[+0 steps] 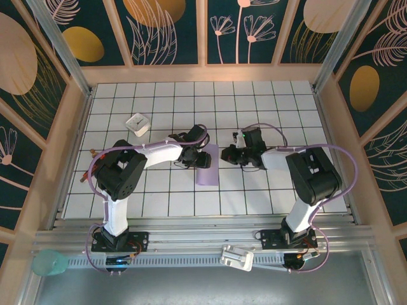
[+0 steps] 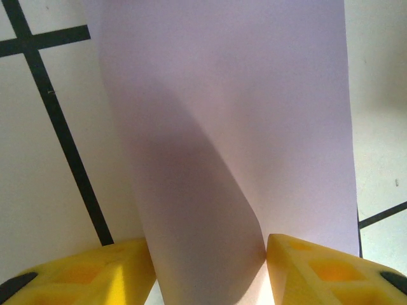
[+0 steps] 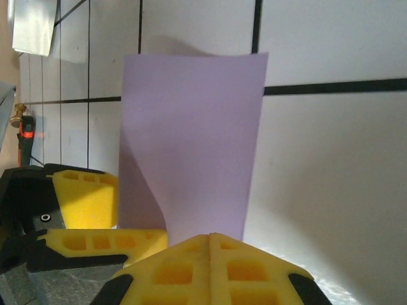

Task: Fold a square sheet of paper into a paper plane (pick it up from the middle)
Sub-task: Hold the square sheet of paper at the center of the table.

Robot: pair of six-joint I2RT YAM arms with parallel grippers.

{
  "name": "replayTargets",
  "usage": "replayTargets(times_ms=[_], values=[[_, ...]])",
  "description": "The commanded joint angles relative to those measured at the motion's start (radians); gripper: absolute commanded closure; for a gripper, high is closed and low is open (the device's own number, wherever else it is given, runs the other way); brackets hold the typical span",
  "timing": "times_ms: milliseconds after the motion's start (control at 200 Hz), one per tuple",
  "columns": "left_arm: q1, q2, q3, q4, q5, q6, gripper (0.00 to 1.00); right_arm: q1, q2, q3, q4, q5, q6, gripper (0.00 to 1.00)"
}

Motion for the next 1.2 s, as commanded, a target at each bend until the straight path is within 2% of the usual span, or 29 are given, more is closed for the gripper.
replayTargets(times_ms=[0, 545, 901, 1196], values=[[-0.011, 0.137, -0.054, 0.062, 0.007, 0.008, 0.47, 0.028, 0.04, 0.019, 0.018, -0.018, 0.013, 1.0], [-0.012, 0.133, -0.063, 0.069, 0.007, 0.006, 0.47, 0.082, 0.095, 0.05, 0.006, 0.002, 0.025, 1.0], [-0.011, 0.128, -0.057, 0.068, 0.004, -0.001, 0.47, 0.083, 0.139, 0.044, -0.084, 0.102, -0.013, 1.0], [-0.012, 0.062, -0.019, 0.039, -0.04, -0.035, 0.39, 0.086, 0.139, 0.013, -0.11, 0.163, -0.012, 1.0]])
